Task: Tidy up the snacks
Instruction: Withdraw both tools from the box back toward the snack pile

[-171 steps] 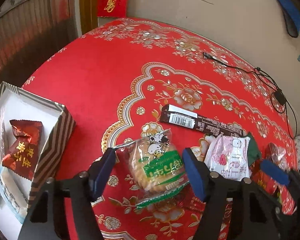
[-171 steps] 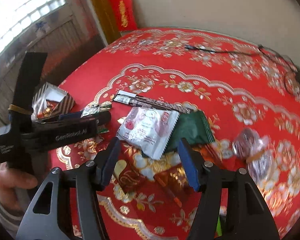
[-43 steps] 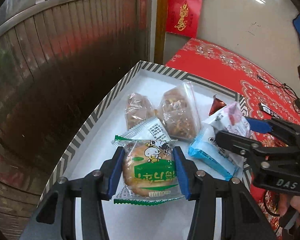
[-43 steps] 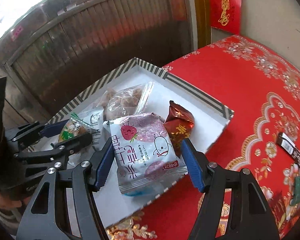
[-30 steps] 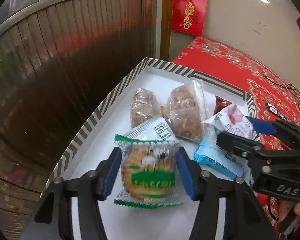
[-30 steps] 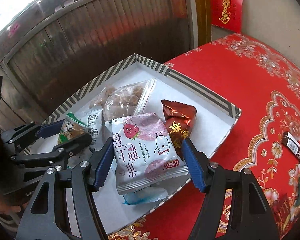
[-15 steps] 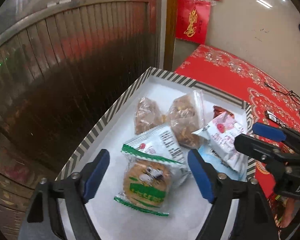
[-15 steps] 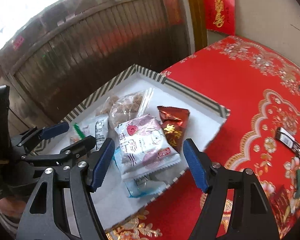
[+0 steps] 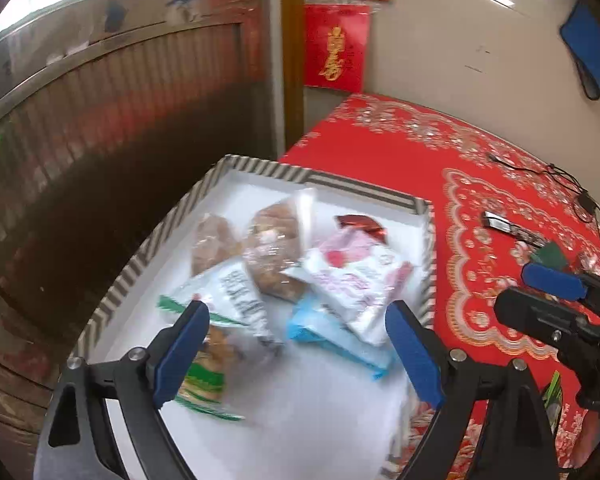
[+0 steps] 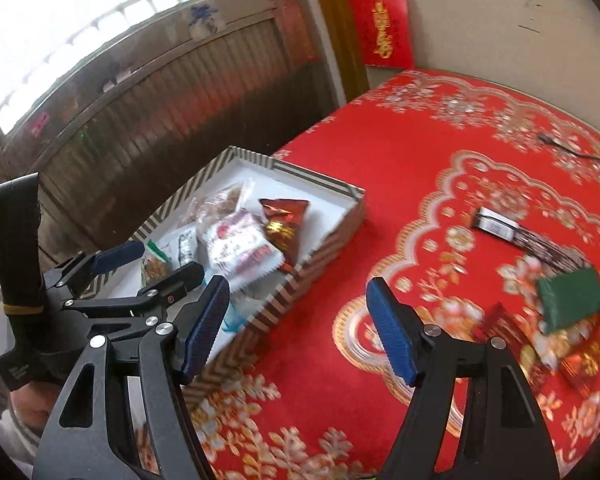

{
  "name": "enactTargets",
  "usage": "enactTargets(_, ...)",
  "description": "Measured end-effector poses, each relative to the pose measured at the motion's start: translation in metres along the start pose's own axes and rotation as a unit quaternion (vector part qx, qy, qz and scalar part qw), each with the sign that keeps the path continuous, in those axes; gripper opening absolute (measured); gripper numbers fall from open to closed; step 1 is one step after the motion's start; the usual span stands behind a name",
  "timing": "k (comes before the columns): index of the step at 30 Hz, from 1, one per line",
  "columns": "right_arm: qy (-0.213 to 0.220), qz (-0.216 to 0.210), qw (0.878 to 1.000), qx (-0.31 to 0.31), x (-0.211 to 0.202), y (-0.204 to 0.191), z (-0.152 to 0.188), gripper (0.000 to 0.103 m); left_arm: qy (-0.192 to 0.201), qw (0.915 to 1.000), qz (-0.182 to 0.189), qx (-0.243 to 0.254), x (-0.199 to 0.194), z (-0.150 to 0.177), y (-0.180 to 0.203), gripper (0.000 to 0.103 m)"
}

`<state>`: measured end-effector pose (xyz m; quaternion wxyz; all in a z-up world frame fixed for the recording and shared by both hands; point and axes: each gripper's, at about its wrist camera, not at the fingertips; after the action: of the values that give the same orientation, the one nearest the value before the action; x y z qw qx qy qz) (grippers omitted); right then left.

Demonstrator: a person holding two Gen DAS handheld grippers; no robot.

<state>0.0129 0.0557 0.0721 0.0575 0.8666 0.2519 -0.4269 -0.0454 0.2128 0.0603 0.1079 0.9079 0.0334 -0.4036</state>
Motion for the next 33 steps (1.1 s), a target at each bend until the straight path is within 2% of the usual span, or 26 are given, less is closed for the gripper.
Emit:
enactTargets(11, 0.011, 0.048, 0.997, 0.060, -0.042, 0.066, 0.028, 0.072, -0.010, 0.9987, 0.035, 0.037, 0.005, -0.001, 0.054, 0.091)
enactTargets(22, 0.016, 0.112, 0.982, 0.151, -0.077, 0.156, 0.062, 0.072, -0.039, 0.9936, 0.082, 0.067, 0.024, -0.001, 0.114, 0.091)
enactTargets(30, 0.013, 0.123, 0.976, 0.180, -0.083, 0.188, 0.079, 0.072, -0.069, 0.9893, 0.106, 0.073, 0.049, -0.002, 0.152, 0.091)
enactTargets(33, 0.010, 0.117, 0.977, 0.177, -0.080, 0.193, 0.078, 0.072, -0.077, 0.9893, 0.101, 0.072, 0.057, -0.001, 0.162, 0.091)
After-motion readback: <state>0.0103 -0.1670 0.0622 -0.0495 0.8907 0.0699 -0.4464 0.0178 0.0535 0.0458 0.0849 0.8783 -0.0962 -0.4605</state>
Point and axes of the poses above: each gripper's, at about its wrist camera, not at the fingertips, and x roughly the way its jaws point, y to its right, z to its underside, and after that the axes turned 12 degrees about z, right-handed
